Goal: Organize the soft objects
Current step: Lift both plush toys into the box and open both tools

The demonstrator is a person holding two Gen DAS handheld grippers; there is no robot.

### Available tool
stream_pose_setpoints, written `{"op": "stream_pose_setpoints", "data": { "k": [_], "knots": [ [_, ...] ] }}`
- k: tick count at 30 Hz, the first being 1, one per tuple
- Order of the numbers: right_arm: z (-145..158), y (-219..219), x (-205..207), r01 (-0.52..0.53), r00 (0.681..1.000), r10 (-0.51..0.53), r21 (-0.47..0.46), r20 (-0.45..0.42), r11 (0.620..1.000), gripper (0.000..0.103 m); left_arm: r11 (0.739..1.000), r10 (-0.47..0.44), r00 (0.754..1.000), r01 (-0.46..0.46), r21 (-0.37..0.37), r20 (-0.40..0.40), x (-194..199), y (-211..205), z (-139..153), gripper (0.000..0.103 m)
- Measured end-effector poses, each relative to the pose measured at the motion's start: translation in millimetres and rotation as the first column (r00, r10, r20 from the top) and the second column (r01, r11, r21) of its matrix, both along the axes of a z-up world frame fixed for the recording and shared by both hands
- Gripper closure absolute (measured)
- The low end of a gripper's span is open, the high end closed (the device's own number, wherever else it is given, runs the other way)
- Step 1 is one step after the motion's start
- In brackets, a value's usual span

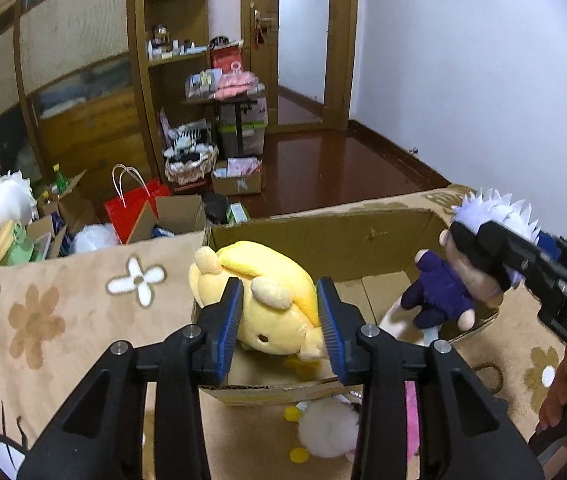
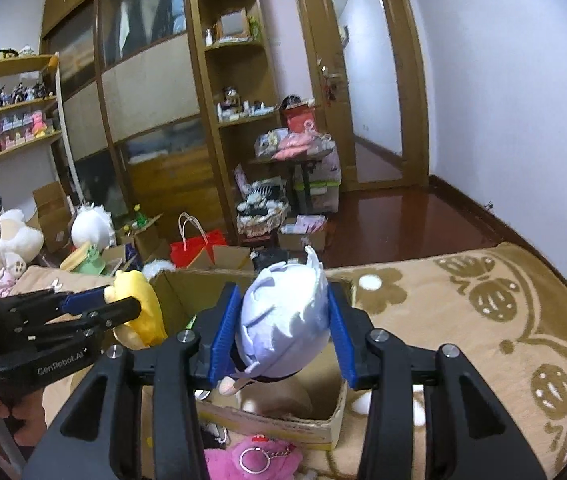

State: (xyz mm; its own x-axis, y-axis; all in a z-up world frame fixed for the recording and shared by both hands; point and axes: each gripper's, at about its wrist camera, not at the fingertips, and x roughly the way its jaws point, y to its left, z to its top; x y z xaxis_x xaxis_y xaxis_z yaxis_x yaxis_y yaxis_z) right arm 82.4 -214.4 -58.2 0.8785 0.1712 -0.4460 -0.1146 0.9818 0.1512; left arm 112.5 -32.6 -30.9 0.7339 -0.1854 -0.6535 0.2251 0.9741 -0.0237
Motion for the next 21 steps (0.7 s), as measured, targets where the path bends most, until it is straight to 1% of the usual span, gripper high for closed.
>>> {"op": "stream_pose_setpoints", "data": {
  "k": [3,4,5,6,7,9,12,14,18,20,21],
  "knots": [
    [-10,4,6,-0.023,0.999,0.023,-0.005,-0.039,1.000,0.055,1.000,-0.005,1.000,0.006,0.017,-0.018,2,0,-5,0.064],
    [-13,5,8,-0.030,0.998,0.029,-0.008,-0.051,1.000,0.053,1.000,-0.009,1.000,0.010,0.021,-0.024,2,-2,-7,0.061],
    [-15,7,9,-0.034,0.998,0.033,-0.011,-0.057,0.999,0.053,1.000,-0.006,1.000,0.007,0.030,-0.028,2,-3,-9,0.053],
    [-17,7,9,-0.036,0.997,0.035,-0.012,-0.062,0.999,0.053,0.999,0.000,1.000,0.001,0.037,-0.025,2,-2,-9,0.050],
    [-18,6,9,-0.037,0.997,0.036,-0.009,-0.065,0.999,0.052,0.999,0.009,1.000,-0.008,0.046,-0.019,2,-3,-10,0.047],
    [-19,3,9,-0.033,0.997,0.033,-0.001,-0.074,0.999,0.052,0.998,0.020,1.000,-0.018,0.056,-0.024,3,-1,-11,0.047],
    [-19,-2,7,-0.023,0.996,0.024,0.018,-0.083,1.000,0.051,0.999,0.038,0.998,-0.037,0.034,-0.045,3,4,-12,0.046],
    [-19,-4,6,-0.023,0.995,0.027,0.034,-0.094,0.999,0.044,0.999,0.051,0.997,-0.051,0.018,-0.055,3,9,-11,0.037],
    [-19,-6,4,-0.022,0.994,0.027,0.050,-0.108,0.999,0.041,0.997,0.076,0.996,-0.076,0.008,-0.049,-4,18,-6,0.031],
    [-17,-5,0,-0.023,0.994,0.029,0.050,-0.107,0.998,0.036,0.996,0.090,0.995,-0.090,0.005,-0.046,-7,21,-3,0.023],
    [-16,-5,-2,-0.028,0.994,0.034,0.051,-0.106,0.998,0.034,0.995,0.096,0.994,-0.096,0.001,-0.044,-9,23,-2,0.022]
  ]
}}
